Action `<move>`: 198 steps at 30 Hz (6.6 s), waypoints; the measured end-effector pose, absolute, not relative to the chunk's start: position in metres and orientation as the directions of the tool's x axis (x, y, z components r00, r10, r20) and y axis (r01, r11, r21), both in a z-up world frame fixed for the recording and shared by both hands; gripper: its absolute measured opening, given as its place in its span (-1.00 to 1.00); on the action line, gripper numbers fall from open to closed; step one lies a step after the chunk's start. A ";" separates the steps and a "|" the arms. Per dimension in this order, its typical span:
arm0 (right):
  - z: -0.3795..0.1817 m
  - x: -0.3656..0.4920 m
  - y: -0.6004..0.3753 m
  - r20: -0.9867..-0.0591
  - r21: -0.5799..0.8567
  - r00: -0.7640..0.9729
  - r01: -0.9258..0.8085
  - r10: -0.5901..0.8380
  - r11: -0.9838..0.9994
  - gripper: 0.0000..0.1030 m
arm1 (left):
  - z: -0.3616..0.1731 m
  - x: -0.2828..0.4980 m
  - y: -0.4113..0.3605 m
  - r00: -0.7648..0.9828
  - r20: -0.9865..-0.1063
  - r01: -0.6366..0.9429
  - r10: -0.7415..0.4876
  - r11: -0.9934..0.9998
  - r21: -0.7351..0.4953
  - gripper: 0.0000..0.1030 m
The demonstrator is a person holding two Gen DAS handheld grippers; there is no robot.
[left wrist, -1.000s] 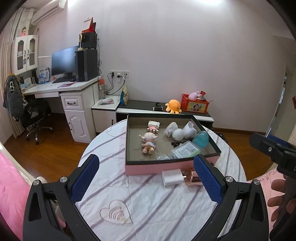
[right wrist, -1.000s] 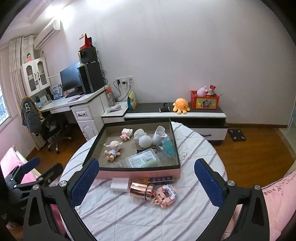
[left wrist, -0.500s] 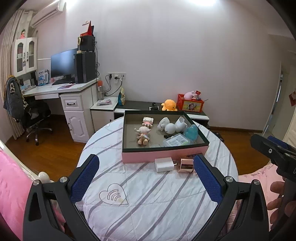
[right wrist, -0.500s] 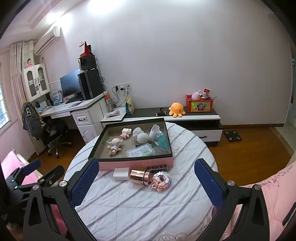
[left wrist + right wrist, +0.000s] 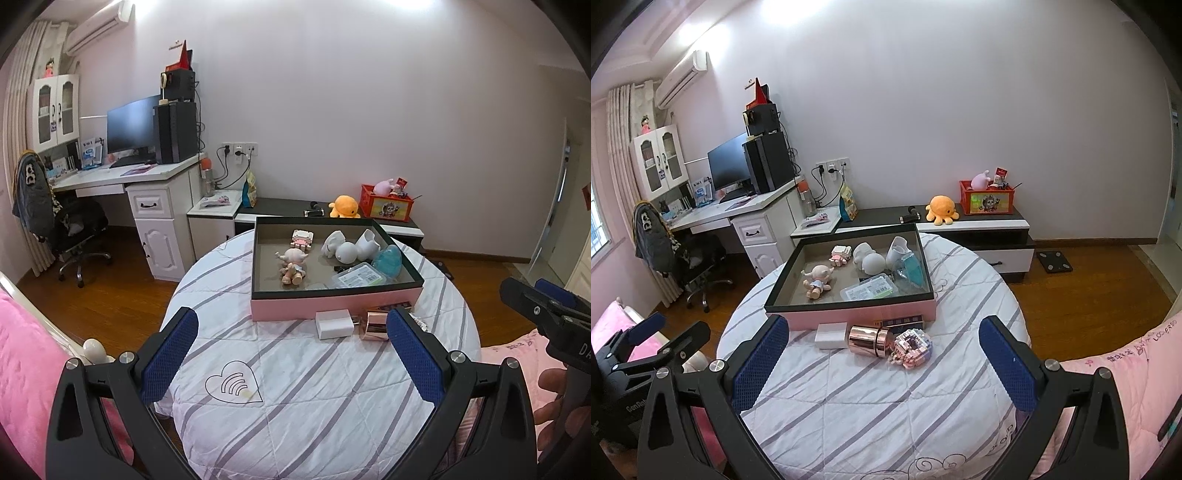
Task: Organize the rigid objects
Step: 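Reach the left tool to the white charger while the right tool reaches the pink block figure, then grasp the white charger with the left tool while the right tool grasps the pink block figure, then carry the charger and block figure over the box and open both tools, then withdraw both open tools back from the box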
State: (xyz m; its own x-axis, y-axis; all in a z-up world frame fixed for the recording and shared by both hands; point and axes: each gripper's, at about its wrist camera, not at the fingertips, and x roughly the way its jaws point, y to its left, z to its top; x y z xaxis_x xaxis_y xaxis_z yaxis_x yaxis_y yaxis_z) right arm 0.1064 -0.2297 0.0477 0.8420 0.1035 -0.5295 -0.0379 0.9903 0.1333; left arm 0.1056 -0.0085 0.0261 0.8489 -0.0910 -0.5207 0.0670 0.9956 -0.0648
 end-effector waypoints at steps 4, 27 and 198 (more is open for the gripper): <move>0.046 0.109 -0.231 -0.536 0.133 0.838 -0.031 0.098 0.991 1.00 | 0.026 0.105 -0.008 0.848 -0.523 0.068 -0.091 0.996 -0.064 1.00; -0.049 0.184 -0.254 -0.743 0.097 0.667 0.021 0.058 0.995 1.00 | -0.067 0.186 -0.027 0.715 -0.693 0.071 -0.095 0.995 -0.063 1.00; 0.054 0.113 -0.216 -0.353 0.084 0.926 -0.107 0.130 0.991 1.00 | 0.015 0.136 -0.018 0.839 -0.522 0.103 -0.152 0.987 -0.121 1.00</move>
